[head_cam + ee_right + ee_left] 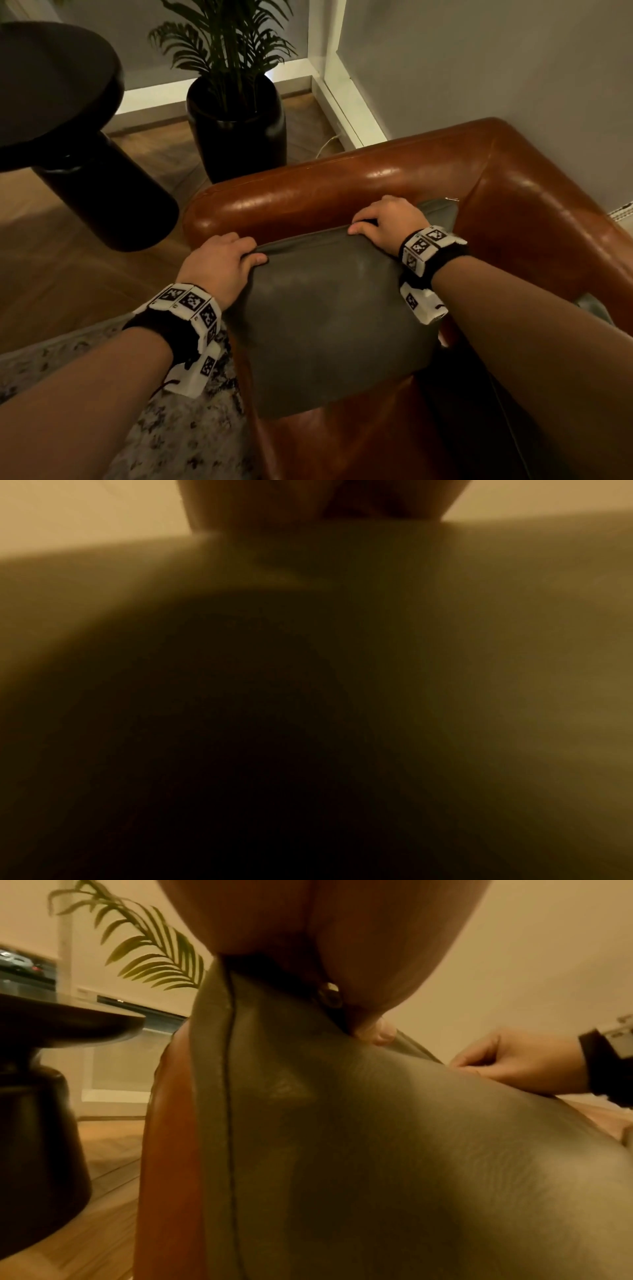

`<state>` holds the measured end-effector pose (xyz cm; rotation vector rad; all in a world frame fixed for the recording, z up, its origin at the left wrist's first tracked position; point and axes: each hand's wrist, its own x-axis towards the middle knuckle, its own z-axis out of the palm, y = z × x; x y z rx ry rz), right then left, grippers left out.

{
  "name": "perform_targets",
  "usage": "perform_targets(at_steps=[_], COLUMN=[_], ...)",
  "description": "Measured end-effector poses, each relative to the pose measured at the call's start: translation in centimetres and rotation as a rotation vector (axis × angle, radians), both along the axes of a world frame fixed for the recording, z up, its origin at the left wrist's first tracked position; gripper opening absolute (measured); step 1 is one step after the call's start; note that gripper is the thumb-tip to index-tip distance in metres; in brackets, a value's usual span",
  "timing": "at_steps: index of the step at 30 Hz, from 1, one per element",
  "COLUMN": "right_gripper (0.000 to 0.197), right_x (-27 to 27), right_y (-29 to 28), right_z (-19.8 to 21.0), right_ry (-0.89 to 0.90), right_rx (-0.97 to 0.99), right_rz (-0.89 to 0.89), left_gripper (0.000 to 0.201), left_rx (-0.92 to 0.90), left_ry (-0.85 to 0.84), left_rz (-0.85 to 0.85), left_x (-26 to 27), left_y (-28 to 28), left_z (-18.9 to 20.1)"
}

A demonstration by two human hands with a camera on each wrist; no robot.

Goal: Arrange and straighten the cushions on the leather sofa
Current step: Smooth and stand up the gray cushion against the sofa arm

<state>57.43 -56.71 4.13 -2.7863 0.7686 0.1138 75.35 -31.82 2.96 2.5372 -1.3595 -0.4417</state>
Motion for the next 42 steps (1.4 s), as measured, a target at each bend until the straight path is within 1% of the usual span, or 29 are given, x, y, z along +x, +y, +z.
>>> perform_targets(at_steps=[2,4,6,7,10,12,14,15,17,20,22,26,27,28,29,30,31,32,33,34,35,36,38,39,42], right_gripper=[0.042,0.046,0.052,0.052,0.034,0.028,0.027,0.027,0.027,0.027,0.027,0.027,0.028,0.030,0.034,0.039,0.043,0.045,0.044,0.040,0.037,0.039,0.047,0.048,0.040], right_x=[-1.5,-3.6,-5.1,-5.5,-5.7,-5.1,-5.0,-5.2,-6.2,-7.8,-7.8,-6.9,-7.0,-7.4,-8.0,-8.6,-9.2,-9.9,-10.5,-10.9,-11.0,-11.0,-10.7,-10.6,-10.2], right_y=[-1.8,-3.3,-4.6,-5.2,-6.2,-6.2,-6.2,-6.3,-7.0,-7.8,-8.0,-7.0,-6.5,-6.2,-5.8,-5.5,-5.1,-4.8,-4.4,-3.8,-3.5,-3.3,-3.4,-3.6,-4.5], right_z=[-0.4,-0.3,-0.1,0.2,0.6,0.3,-0.1,-0.1,-0.1,0.9,1.1,0.5,0.2,-0.4,-0.9,-1.3,-2.0,-2.8,-3.3,-3.7,-4.1,-4.5,-4.8,-4.6,-3.7], right_ry=[0.060,0.134,0.142,0.126,-0.007,-0.080,-0.081,-0.062,-0.030,0.011,-0.027,-0.185,-0.226,-0.286,-0.368,-0.477,-0.593,-0.684,-0.746,-0.741,-0.715,-0.688,-0.647,-0.639,-0.586], right_rx=[-0.005,0.007,-0.012,-0.020,0.033,0.048,0.067,0.078,0.095,0.089,0.075,0.106,0.131,0.188,0.278,0.428,0.632,0.812,0.932,0.968,0.970,0.924,0.778,0.717,0.609], right_rz=[-0.040,-0.029,-0.043,-0.064,-0.158,-0.151,-0.177,-0.202,-0.217,-0.238,-0.286,-0.372,-0.434,-0.541,-0.673,-0.815,-0.957,-1.051,-1.095,-1.092,-1.076,-1.073,-1.114,-1.142,-1.212], left_gripper=[0.024,0.025,0.028,0.030,0.031,0.030,0.029,0.029,0.028,0.023,0.026,0.031,0.031,0.029,0.027,0.028,0.030,0.030,0.029,0.028,0.029,0.029,0.025,0.024,0.023], left_rx=[-0.018,-0.029,-0.005,0.009,0.008,-0.059,-0.083,-0.069,-0.054,-0.077,-0.052,-0.089,-0.105,-0.133,-0.188,-0.261,-0.351,-0.431,-0.474,-0.480,-0.493,-0.513,-0.586,-0.619,-0.645], left_ry=[0.012,-0.019,-0.020,-0.015,-0.005,0.051,0.083,0.075,0.086,0.150,0.149,0.158,0.166,0.184,0.233,0.313,0.427,0.555,0.662,0.735,0.786,0.808,0.809,0.781,0.616], left_rz=[0.010,-0.028,-0.047,-0.055,-0.086,-0.023,0.061,0.067,0.026,-0.049,-0.039,0.065,0.098,0.153,0.232,0.343,0.466,0.566,0.629,0.661,0.673,0.691,0.760,0.783,0.819], left_x=[0.1,0.2,0.5,0.7,1.7,2.5,3.2,3.4,3.7,3.5,3.7,4.2,4.1,3.9,3.6,3.1,2.1,1.1,0.0,-1.1,-2.0,-2.3,-2.8,-3.1,-3.3], left_y=[0.4,0.7,1.1,1.3,2.2,2.8,3.4,3.7,4.4,4.9,4.9,4.6,4.7,5.1,5.5,6.0,6.4,6.8,7.4,7.7,8.0,8.3,8.0,7.6,6.2], left_z=[-0.3,-0.6,-0.6,-0.7,-1.1,-1.4,-1.7,-1.7,-2.0,-1.7,-1.5,-1.1,-1.1,-1.4,-1.7,-1.9,-2.0,-2.4,-3.0,-3.5,-4.1,-5.2,-5.7,-5.4,-4.1])
